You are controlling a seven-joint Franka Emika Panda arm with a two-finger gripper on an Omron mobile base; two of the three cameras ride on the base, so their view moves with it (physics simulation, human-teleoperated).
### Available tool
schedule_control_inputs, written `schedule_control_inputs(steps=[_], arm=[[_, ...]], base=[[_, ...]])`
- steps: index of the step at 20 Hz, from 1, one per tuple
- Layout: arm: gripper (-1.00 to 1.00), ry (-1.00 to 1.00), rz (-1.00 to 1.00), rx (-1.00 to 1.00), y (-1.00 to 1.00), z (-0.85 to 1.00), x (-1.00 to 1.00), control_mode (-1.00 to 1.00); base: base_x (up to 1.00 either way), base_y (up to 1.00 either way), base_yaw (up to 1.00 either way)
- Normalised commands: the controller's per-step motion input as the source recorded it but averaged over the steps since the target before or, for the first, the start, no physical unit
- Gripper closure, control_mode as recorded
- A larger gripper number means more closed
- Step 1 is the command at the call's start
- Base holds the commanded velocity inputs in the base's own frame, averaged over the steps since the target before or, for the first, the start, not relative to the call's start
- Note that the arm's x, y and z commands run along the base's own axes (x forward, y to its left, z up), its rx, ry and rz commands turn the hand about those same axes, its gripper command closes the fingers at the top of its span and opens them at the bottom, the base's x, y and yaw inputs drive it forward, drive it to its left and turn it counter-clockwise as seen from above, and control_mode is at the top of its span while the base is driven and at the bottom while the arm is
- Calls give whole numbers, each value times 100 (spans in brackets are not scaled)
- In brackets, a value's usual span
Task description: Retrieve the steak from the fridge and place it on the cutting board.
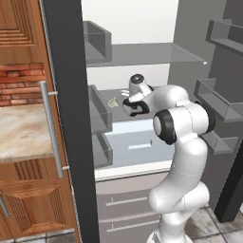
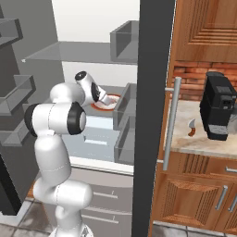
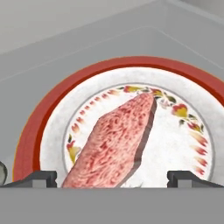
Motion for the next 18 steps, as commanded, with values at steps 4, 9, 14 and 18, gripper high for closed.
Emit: schedule_control_inputs(steps=[4,9,14,18], arm=[[-100,0,-7,0,8,0,0,-100],[-100,0,-8,0,8,0,0,-100],[-100,0,-9,0,14,0,0,-100],[-100,0,-8,0,10,0,2,-100]], base=[[0,0,0],[0,0,0],[0,0,0],[0,0,0]])
